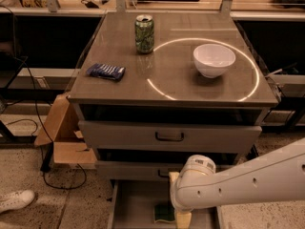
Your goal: Pick sponge from bottom drawer and place on counter
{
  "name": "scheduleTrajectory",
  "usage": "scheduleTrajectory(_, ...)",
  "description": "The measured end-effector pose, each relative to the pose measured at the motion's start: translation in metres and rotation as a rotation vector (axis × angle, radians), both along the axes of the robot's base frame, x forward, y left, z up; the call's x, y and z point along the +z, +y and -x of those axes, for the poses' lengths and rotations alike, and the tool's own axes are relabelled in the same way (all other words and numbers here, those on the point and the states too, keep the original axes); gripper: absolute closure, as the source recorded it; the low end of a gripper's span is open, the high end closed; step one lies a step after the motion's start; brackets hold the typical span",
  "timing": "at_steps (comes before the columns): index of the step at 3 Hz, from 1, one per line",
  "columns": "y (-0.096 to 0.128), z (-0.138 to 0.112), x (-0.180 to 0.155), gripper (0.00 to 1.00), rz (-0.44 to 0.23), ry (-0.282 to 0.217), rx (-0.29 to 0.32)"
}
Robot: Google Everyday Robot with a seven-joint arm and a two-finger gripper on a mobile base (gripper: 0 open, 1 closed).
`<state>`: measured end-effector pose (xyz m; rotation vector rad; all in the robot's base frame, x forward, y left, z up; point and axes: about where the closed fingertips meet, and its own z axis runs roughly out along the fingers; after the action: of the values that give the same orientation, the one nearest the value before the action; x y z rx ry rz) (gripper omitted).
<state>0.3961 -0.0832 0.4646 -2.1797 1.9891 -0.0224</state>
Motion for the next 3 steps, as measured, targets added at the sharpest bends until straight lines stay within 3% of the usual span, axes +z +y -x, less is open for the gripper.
scheduleTrajectory(1, 0.000, -0.002, 0.000, 0.00, -0.031, -0.009, -0.008)
scheduleTrajectory(3, 0.001, 0.009, -0.055, 0.00, -0.064, 0.077, -0.030)
